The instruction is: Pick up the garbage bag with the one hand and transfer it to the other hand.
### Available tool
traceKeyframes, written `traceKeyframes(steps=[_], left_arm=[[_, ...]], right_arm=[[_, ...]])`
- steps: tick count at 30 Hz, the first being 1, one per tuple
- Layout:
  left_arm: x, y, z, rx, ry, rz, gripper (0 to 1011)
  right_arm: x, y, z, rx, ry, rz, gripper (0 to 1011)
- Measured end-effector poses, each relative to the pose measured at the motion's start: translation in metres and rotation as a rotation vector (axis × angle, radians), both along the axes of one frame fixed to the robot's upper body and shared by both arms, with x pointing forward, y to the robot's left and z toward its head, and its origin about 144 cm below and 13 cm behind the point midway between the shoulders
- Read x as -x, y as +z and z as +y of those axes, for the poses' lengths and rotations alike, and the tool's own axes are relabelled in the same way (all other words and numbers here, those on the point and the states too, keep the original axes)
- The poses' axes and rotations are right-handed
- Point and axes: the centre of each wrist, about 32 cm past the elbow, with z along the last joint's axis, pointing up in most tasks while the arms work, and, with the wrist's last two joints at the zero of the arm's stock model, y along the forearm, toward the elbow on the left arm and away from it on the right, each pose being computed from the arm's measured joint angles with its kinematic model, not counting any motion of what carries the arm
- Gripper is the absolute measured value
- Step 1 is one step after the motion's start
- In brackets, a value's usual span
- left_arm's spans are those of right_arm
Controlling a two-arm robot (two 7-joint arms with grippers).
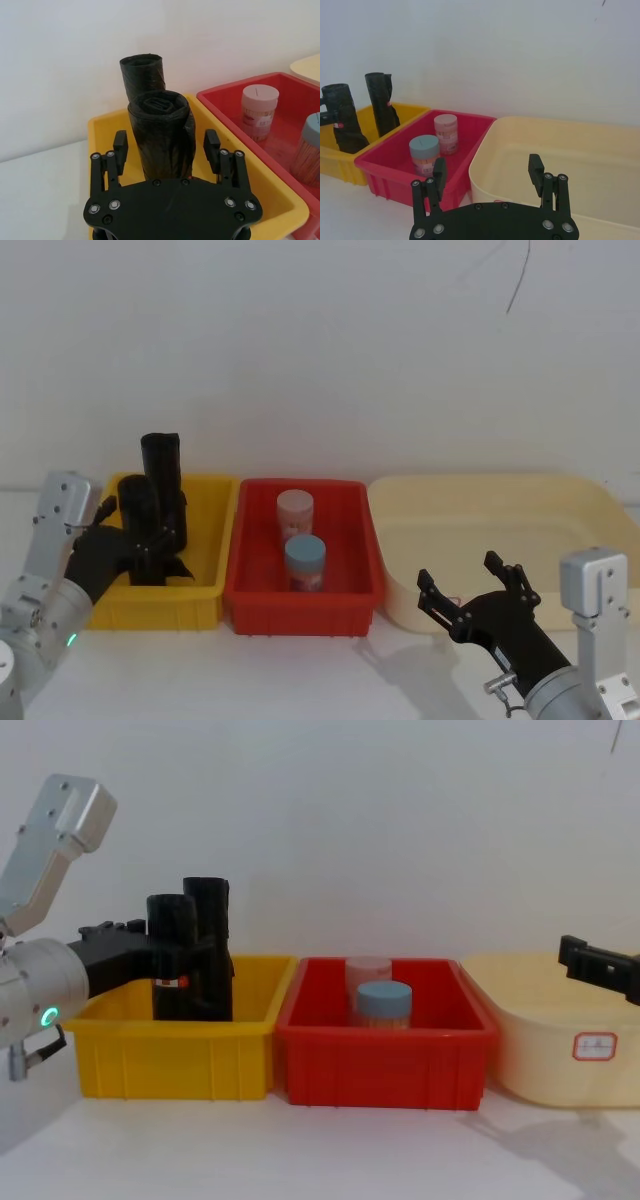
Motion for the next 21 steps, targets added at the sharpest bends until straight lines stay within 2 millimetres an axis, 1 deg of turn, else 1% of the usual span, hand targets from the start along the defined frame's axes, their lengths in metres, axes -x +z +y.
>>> traceKeyframes(steps=[1, 3, 4, 5, 6, 7, 8, 9, 10, 12, 14, 21], left_arm=[[-0.001, 0.0, 0.0, 0.001, 0.002, 0.001, 896], [-0.002, 0.0, 0.0, 0.002, 0.004, 0.002, 867], [-0.003, 0.0, 0.0, 0.004, 0.006, 0.003, 816], [-0.003, 0.0, 0.0, 0.004, 0.007, 0.003, 816], [-0.003, 0.0, 0.001, 0.005, 0.008, 0.003, 765], [-0.004, 0.0, 0.001, 0.006, 0.009, 0.003, 765], [-0.004, 0.0, 0.001, 0.006, 0.01, 0.003, 727], [-0.004, 0.0, 0.001, 0.007, 0.011, 0.003, 712], [-0.004, 0.0, 0.002, 0.009, 0.013, 0.002, 657], [-0.003, 0.0, 0.002, 0.01, 0.015, 0.003, 609], [-0.002, 0.001, 0.003, 0.013, 0.017, 0.002, 534], [0.008, 0.004, 0.005, 0.008, 0.054, -0.016, 478]], right_arm=[[0.0, 0.0, 0.0, 0.0, 0.0, 0.0, 1000], [0.0, 0.0, 0.0, 0.0, 0.0, 0.0, 1000], [0.0, 0.0, 0.0, 0.0, 0.0, 0.0, 999], [0.0, 0.0, 0.0, 0.0, 0.0, 0.0, 1000], [0.0, 0.0, 0.0, 0.0, 0.0, 0.0, 999], [0.0, 0.0, 0.0, 0.0, 0.0, 0.0, 1000], [0.0, 0.0, 0.0, 0.0, 0.0, 0.0, 1000], [0.0, 0.0, 0.0, 0.0, 0.0, 0.0, 1000], [0.0, 0.0, 0.0, 0.0, 0.0, 0.0, 1000], [0.0, 0.0, 0.0, 0.0, 0.0, 0.0, 999], [0.0, 0.0, 0.0, 0.0, 0.0, 0.0, 1000], [0.0, 0.0, 0.0, 0.0, 0.0, 0.0, 999]])
